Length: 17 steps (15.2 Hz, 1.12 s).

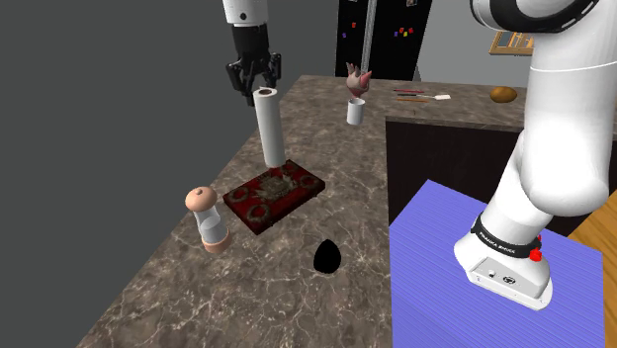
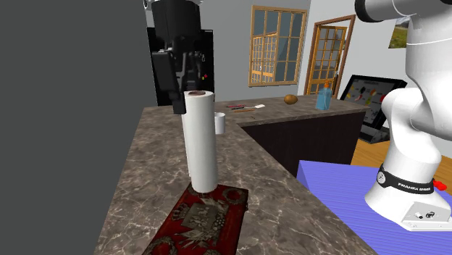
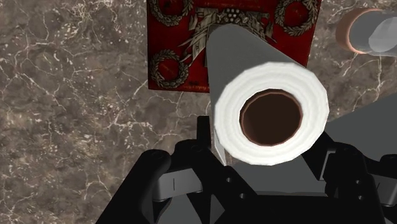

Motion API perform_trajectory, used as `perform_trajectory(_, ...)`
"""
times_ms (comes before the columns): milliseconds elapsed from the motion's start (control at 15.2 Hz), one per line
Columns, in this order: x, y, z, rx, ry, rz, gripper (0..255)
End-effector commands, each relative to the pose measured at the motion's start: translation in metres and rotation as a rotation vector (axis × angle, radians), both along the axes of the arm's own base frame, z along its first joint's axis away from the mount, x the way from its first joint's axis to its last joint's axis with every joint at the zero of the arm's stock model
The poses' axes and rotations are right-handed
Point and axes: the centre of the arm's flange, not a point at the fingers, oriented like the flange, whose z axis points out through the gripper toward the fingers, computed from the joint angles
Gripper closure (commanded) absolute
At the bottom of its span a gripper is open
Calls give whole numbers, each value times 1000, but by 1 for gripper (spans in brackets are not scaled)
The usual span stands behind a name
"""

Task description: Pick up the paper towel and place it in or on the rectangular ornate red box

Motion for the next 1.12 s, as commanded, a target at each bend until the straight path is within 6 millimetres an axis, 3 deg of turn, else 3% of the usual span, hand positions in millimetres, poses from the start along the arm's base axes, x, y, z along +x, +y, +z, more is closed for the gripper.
perform_trajectory(0,-1,0,-10,0,-1,0,255)
perform_trajectory(858,-1,0,-79,0,-1,0,255)
perform_trajectory(1056,-1,0,-83,0,-1,0,255)
